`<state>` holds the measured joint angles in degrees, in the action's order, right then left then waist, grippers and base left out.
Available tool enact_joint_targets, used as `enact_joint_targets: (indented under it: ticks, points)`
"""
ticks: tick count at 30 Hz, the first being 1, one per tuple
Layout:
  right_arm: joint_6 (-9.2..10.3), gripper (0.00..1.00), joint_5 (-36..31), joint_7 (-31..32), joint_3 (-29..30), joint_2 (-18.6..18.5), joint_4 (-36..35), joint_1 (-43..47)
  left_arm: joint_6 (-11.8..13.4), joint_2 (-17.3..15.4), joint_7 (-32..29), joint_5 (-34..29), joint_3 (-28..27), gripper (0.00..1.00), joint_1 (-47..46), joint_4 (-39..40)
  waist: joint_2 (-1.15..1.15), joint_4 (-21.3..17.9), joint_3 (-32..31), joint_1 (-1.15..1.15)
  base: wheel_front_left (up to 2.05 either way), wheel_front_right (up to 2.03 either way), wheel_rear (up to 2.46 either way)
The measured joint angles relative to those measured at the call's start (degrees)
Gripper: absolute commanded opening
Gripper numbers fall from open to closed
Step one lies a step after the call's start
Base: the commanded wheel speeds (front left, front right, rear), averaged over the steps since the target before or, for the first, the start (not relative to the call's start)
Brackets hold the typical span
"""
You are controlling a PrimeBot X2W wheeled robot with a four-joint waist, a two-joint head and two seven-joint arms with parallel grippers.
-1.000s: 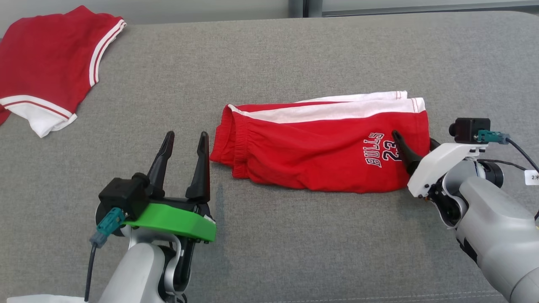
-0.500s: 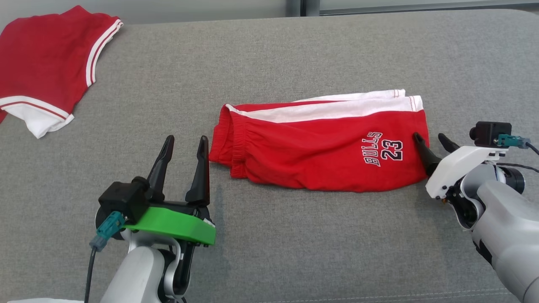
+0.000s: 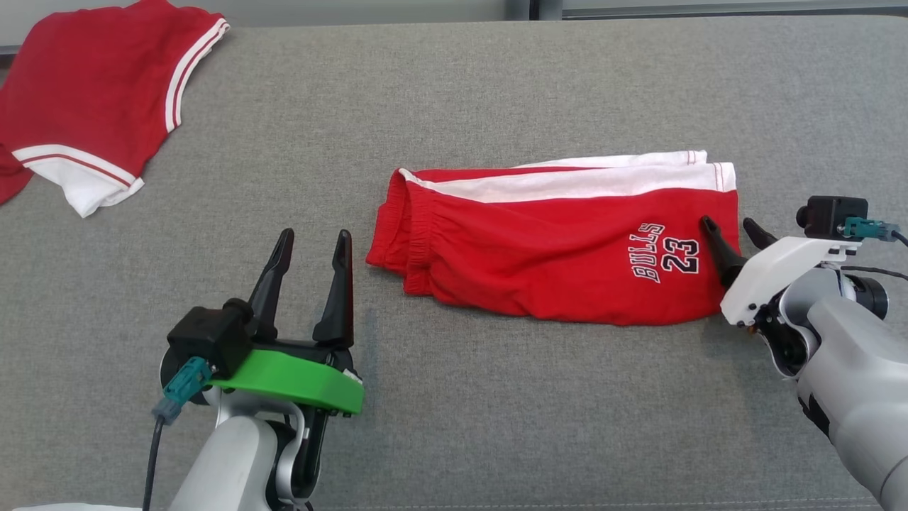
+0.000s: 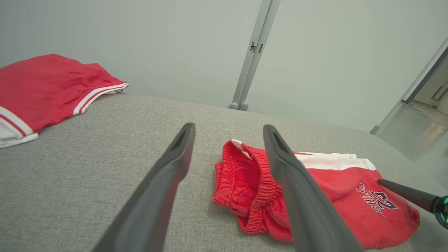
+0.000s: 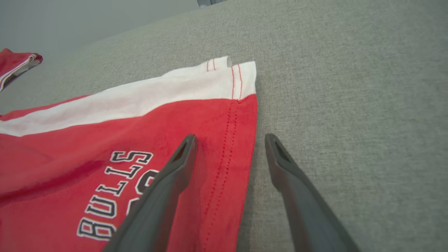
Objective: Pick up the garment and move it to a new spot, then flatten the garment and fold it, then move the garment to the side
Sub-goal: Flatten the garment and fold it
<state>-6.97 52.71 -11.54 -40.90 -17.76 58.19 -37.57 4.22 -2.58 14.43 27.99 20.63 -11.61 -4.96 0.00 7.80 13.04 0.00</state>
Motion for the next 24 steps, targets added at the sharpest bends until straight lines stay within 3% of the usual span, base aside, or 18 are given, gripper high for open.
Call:
enact_joint_targets:
  ticks: [8, 10, 14, 24]
  points:
    - [0.56, 1.0, -2.5, -1.6, -0.5, -0.3, -0.4, -1.8, 0.0, -0.2, 0.0, -0.1, -0.7, 1.0, 1.2, 0.0, 0.0, -0.8, -1.3, 0.0, 0.0, 0.0, 0.0]
    - [2.61, 1.0, -5.4, -2.8, -0.5, -1.1, -2.6, -3.5, 0.0, -0.2, 0.0, -0.3, -1.2, 1.0, 2.3, 0.0, 0.0, -2.3, -2.4, 0.0, 0.0, 0.0, 0.0]
    - [4.21, 1.0, -7.7, -2.9, -0.3, -1.3, -5.4, -3.6, 0.0, -0.3, 0.0, -0.5, -2.1, 1.0, 3.1, 0.0, 0.0, -3.7, -3.4, 0.0, 0.0, 0.0, 0.0]
    - [10.7, 1.0, -14.9, -2.9, 7.7, -1.1, -24.0, -3.2, 0.8, -0.4, 0.0, -1.1, -4.9, 1.0, 5.7, 1.1, 0.0, -7.1, -5.8, 0.0, 0.0, 0.0, 0.0]
